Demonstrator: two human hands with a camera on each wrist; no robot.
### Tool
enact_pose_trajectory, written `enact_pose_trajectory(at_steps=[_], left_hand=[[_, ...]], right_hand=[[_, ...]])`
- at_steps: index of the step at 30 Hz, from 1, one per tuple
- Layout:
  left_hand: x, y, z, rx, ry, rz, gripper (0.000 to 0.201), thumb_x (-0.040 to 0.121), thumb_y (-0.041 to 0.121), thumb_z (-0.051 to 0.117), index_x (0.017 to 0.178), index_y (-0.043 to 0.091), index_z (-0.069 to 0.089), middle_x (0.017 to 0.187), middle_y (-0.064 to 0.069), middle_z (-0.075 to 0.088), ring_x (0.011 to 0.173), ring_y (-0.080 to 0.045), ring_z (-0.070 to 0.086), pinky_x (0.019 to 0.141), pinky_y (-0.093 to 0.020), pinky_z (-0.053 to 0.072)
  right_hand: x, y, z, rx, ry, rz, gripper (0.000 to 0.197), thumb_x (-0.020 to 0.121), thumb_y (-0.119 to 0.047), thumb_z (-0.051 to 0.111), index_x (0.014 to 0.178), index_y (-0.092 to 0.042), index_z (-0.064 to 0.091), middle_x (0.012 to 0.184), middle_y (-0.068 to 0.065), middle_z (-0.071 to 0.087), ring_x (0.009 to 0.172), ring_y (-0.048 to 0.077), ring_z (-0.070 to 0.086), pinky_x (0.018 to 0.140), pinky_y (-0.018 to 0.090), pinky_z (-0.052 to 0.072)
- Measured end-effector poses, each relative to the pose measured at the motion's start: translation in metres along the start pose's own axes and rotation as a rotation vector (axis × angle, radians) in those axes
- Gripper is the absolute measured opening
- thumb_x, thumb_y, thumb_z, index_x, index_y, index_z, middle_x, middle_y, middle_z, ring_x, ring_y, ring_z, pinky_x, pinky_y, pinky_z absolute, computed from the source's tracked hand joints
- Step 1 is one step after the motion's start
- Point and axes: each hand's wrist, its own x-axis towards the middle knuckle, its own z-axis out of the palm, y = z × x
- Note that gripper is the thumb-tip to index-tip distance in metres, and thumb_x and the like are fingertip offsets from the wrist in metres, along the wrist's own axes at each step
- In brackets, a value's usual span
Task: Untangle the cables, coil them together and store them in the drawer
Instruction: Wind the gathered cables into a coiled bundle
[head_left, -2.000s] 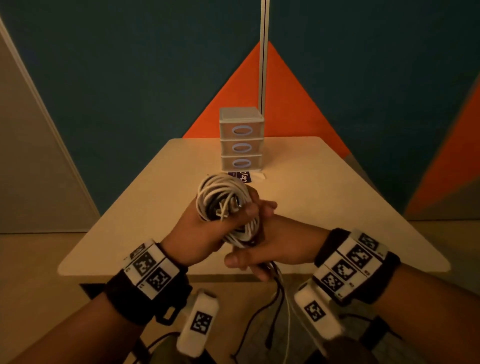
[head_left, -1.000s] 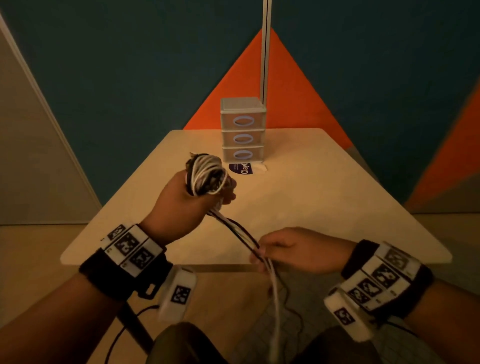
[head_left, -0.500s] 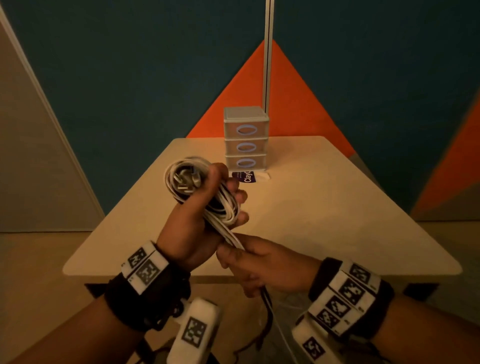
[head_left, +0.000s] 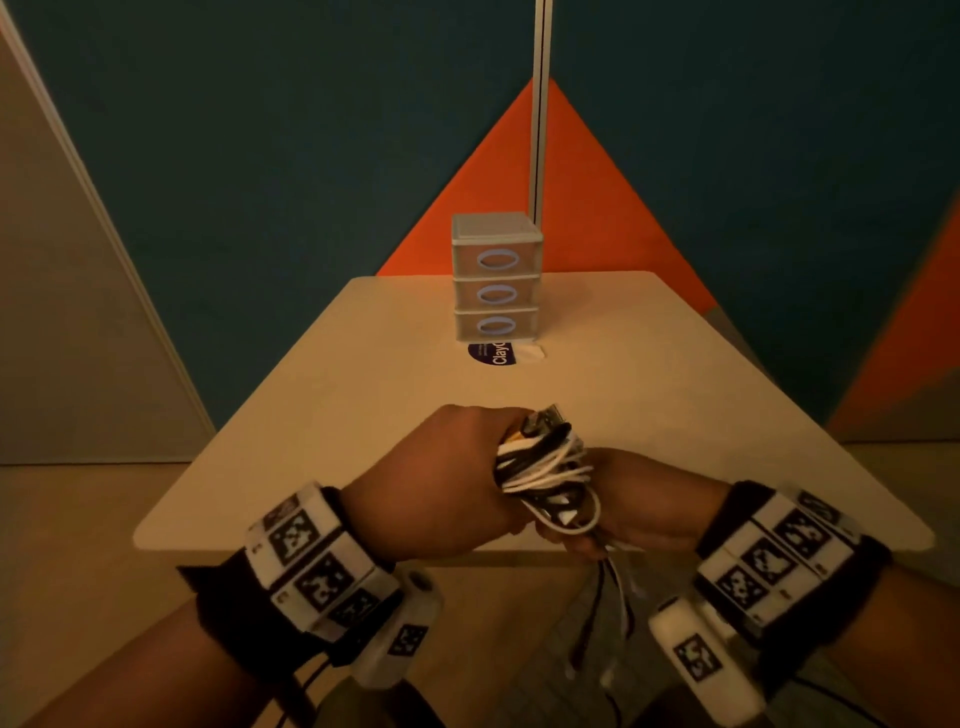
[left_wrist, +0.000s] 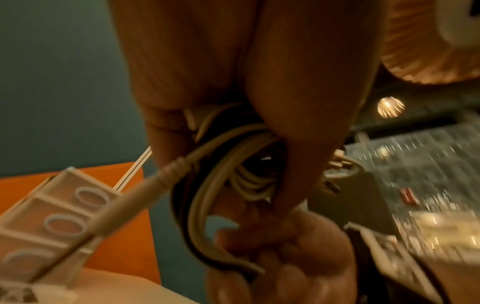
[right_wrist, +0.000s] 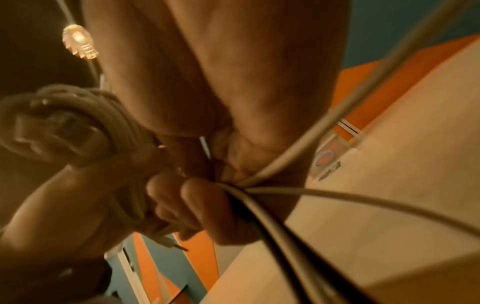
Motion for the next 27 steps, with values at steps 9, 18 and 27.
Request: enact_pose_trajectory(at_steps=[9, 18, 27], left_hand=[[0.002, 0.014, 0.017, 0.495, -0.137, -0.035, 0.021, 0.089, 0.040, 0.060, 0.108, 0.030, 0.061, 0.095, 0.009, 0.066, 0.095, -0.016, 0.054, 0.073, -0.033, 0.052], [-0.002, 0.036, 0.038, 0.777, -0.453, -0.169, 0.018, 0.100, 0.017, 0.047, 0.111, 0.017, 0.061, 0.103, -0.001, 0.060, 0.094, -0.020, 0.039, 0.072, -0.035, 0.043], [0.003, 0.023, 0.041, 0.754, -0.466, -0.195, 0.019, 0.100, 0.027, 0.046, 0.108, 0.017, 0.059, 0.104, -0.004, 0.066, 0.091, -0.026, 0.065, 0.064, -0.032, 0.039]], right_hand=[[0.011, -0.010, -0.013, 0.262, 0.071, 0.192, 0.058, 0.093, -0.047, 0.030, 0.093, -0.002, 0.067, 0.079, 0.012, 0.056, 0.068, 0.023, 0.052, 0.066, 0.033, 0.044], [0.015, -0.012, -0.010, 0.112, -0.104, 0.288, 0.105, 0.066, -0.096, 0.048, 0.121, -0.008, 0.063, 0.092, 0.011, 0.066, 0.084, 0.025, 0.059, 0.079, 0.033, 0.048], [0.013, -0.019, 0.009, -0.743, -0.057, 0.098, 0.053, 0.060, -0.044, 0.090, 0.107, -0.025, 0.072, 0.098, -0.011, 0.074, 0.095, 0.010, 0.069, 0.090, 0.033, 0.056]])
